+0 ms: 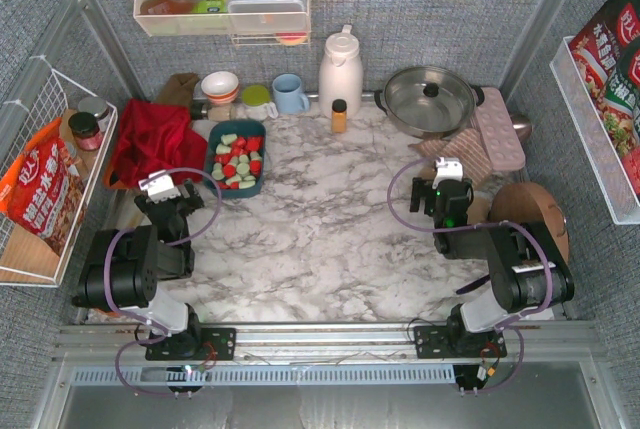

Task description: Mix the coffee capsules in the storage basket

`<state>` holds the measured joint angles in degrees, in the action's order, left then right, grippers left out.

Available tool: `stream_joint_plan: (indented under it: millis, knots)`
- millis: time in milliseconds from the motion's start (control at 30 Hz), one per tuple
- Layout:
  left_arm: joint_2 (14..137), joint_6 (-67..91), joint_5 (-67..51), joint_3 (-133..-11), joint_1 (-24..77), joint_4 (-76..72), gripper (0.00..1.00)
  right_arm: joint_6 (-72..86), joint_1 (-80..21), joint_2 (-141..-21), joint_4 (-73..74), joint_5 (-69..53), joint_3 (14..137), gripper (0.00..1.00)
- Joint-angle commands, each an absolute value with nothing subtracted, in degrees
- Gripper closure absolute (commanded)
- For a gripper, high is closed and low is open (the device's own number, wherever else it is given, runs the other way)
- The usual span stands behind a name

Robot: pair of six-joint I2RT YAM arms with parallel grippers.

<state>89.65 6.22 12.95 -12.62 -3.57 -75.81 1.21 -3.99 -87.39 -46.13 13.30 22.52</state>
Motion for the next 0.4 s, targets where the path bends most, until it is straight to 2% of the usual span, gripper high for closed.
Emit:
stream_joint_plan:
  millis: [0, 367]
  knots:
    - [89.7, 6.2, 12.5, -12.6, -3.6, -78.2, 0.01, 1.5, -3.9, -87.2, -47.1, 13.3, 22.9, 0.01]
    - [89.8, 6.2, 12.5, -12.6, -3.6, -78.2, 0.01, 1.9, -2.8, -87.5, -45.5, 10.7, 23.8, 0.01]
